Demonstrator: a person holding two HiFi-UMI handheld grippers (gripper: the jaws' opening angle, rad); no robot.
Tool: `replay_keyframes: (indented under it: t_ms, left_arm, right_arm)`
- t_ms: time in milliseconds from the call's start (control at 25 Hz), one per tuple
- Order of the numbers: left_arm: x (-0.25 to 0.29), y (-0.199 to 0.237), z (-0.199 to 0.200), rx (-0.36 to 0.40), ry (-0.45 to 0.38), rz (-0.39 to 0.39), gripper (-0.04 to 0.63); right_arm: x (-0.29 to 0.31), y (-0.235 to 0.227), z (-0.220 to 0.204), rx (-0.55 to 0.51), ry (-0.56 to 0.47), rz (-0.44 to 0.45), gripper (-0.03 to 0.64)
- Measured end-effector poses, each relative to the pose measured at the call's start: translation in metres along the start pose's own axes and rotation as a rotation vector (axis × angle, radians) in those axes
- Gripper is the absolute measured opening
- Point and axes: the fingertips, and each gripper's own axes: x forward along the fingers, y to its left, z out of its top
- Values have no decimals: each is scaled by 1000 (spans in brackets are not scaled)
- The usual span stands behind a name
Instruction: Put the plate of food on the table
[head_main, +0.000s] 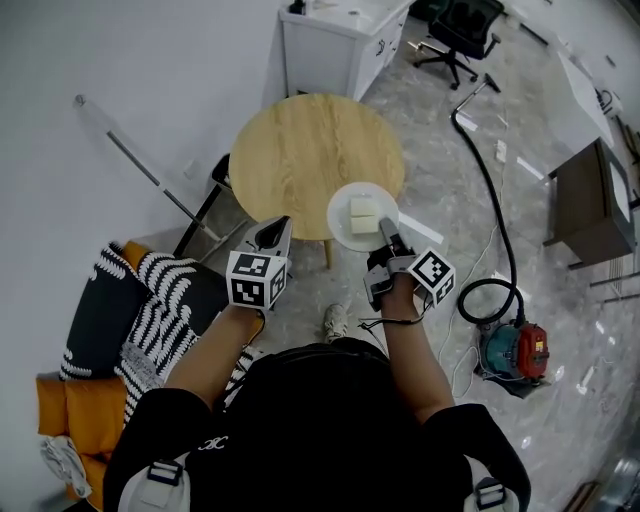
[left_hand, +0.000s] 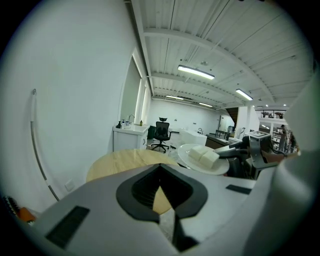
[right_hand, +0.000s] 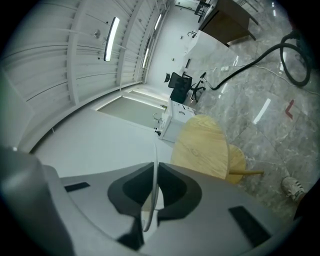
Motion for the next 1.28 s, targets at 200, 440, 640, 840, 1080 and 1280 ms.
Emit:
replay_keyframes:
  t_ms: [200,440,640,840,1080,1280]
  left_arm:
    - [27,2,2,-20,7,37,5]
    - [63,5,19,-32,-1,92,5]
    - [77,8,30,-34,-17,147,5]
    - [83,12,29,-33,-12,168,5]
    - [87,24,26,-50,1,181,5]
    - [89,38,25,-33,12,177,5]
  right_arm:
    - [18,-15,22,-2,34,2,26]
    - [49,-26,53,3,87,2,26]
    - [72,-29,65,-11,157,8,26]
    - [90,-27,67,-11,191,26,26]
    - [106,-28,61,-22,219,25,26]
    - [124,-30,52,-44,223,41,26]
